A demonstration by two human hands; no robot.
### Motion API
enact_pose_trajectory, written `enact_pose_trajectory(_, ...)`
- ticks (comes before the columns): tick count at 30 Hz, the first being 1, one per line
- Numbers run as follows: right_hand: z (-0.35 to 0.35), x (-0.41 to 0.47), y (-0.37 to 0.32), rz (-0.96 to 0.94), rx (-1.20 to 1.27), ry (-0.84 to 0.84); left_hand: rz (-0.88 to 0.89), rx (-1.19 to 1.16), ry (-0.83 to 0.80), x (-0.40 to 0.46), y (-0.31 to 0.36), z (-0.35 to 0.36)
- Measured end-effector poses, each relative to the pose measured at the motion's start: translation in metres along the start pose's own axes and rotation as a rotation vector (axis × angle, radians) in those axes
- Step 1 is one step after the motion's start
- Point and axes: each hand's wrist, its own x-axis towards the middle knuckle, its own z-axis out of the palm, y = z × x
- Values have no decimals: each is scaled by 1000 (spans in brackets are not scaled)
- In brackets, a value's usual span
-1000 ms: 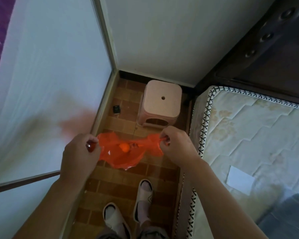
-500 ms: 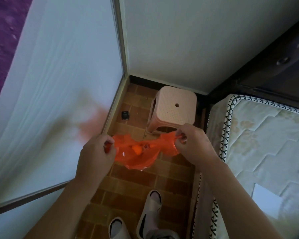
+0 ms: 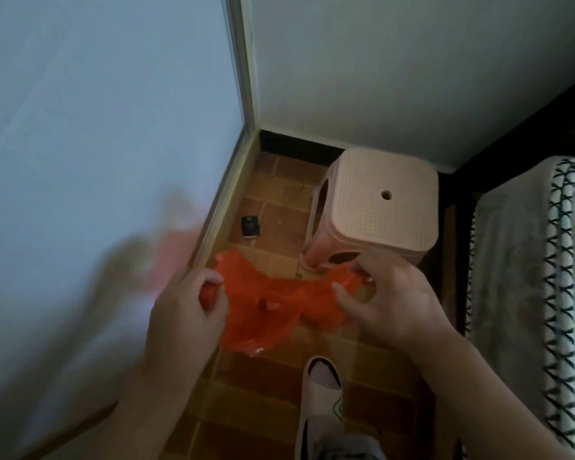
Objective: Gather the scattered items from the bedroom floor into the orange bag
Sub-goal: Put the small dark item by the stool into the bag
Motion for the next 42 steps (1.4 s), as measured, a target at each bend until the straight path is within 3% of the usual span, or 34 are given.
enact_pose_trajectory(5,53,44,21,-102,-77,84,32,42,51,30,-32,61)
enact_pose_trajectory(12,146,95,45,-258,-93,-91,130,111,53,74,-88,138)
enact_pose_trajectory(16,210,99,60,-269,-8,-108,133,208,67,103,-104,165)
enact_pose_trajectory(20,257,74,66,-239,76,-136,23,279,107,112,-123,174)
enact_pose_trajectory(24,280,57,75,-152,64,-154,-155,231,45,109,-131,180)
enact_pose_trajectory(29,297,53,74,-184,14,-176,-145,135,54,101,-139,193)
enact_pose_trajectory(38,337,56,82,-274,-220,-265,69,215,34,97,-148,198)
enact_pose_trajectory(42,351,68,85,-263,-297,-313,-17,320,-83,90,-154,182)
